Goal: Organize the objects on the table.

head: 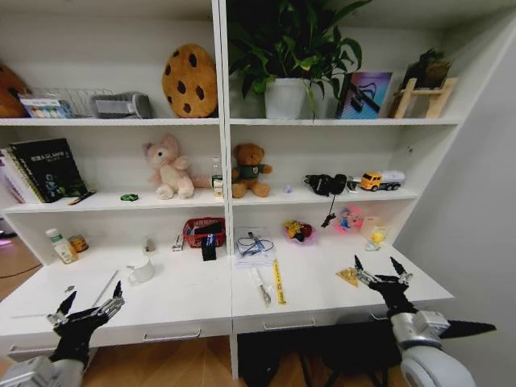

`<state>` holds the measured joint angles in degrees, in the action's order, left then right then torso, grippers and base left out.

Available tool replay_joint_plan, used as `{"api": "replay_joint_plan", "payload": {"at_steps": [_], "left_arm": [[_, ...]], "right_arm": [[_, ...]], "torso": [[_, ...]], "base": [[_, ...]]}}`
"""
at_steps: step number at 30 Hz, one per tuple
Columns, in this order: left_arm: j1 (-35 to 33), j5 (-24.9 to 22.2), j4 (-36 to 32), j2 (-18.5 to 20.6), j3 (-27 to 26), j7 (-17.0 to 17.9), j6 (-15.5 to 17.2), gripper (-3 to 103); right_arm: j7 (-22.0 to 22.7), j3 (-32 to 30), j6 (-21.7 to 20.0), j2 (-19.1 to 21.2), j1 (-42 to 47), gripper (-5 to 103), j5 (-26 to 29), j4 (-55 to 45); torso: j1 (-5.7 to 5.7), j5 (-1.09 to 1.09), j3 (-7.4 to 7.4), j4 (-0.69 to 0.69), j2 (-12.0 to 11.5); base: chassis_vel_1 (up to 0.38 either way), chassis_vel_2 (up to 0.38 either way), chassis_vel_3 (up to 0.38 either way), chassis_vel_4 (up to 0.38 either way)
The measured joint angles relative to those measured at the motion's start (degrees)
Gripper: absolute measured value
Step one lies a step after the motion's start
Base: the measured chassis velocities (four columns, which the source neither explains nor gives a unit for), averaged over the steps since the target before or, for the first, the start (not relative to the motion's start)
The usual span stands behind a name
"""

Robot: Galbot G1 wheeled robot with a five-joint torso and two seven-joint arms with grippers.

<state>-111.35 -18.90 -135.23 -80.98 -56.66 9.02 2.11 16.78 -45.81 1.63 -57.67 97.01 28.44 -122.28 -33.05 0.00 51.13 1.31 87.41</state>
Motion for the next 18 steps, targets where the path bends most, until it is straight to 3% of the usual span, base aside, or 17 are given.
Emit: {"api": "replay_joint_plan", "payload": {"at_steps": [1,3,4,5,8,11,17,18], "left_arm": [[0.72,4.07,3.23,-2.58,0.11,-2.83,-3.71,102],[0.97,5.47,4.31,-3.48,0.16,-3.73,-4.91,102],[1.31,6.37,6.60,-4.19,0.30,-5.51,-8.26,98],[1.32,5.80,6.58,-4.02,0.30,-5.72,-8.74,97],[1.27,4.60,5.31,-3.56,-0.14,-5.50,-8.73,98],[0.51,1.24,1.52,-1.34,-3.27,-3.75,-6.44,102],[-0.50,-1.89,-1.45,2.23,-6.28,-3.04,-4.45,94],[-0.64,-2.48,-2.36,2.64,-6.40,-2.70,-3.70,97]], "right_arm": [[-0.03,-0.11,-1.46,1.02,-1.85,100,1.14,3.36],[-0.24,-0.37,-2.48,1.59,-2.82,100,1.71,5.23],[-3.16,-1.69,-4.65,4.36,-6.23,100,3.63,12.67],[-4.09,-1.97,-4.66,5.35,-6.70,100,4.44,13.45],[-4.23,-2.02,-5.01,5.70,-6.20,100,5.66,12.34],[-4.58,-2.07,-5.00,4.97,-4.75,100,5.34,10.41],[-4.56,-1.33,-4.19,4.27,-4.57,100,4.20,10.88],[-4.53,-1.14,-4.07,4.21,-4.75,100,4.06,11.02]], "torso": [[0.00,0.02,0.00,-0.01,0.00],[0.00,-0.01,0.00,-0.02,0.00],[0.00,0.04,0.01,-0.02,0.00],[-0.01,0.01,0.01,-0.02,0.00],[-0.01,-0.02,0.01,-0.02,0.00],[0.00,0.00,0.00,-0.01,0.00],[0.00,0.00,0.00,-0.01,0.00],[0.00,0.00,0.00,0.00,0.00]], "base": [[0.000,0.000,0.000,0.000],[0.000,0.000,0.000,0.000],[0.000,0.000,0.000,0.000],[0.000,0.000,0.000,0.000],[0.000,0.000,0.000,0.000],[0.000,0.000,0.000,0.000],[0.000,0.000,0.000,0.000],[0.000,0.000,0.000,0.000]]}}
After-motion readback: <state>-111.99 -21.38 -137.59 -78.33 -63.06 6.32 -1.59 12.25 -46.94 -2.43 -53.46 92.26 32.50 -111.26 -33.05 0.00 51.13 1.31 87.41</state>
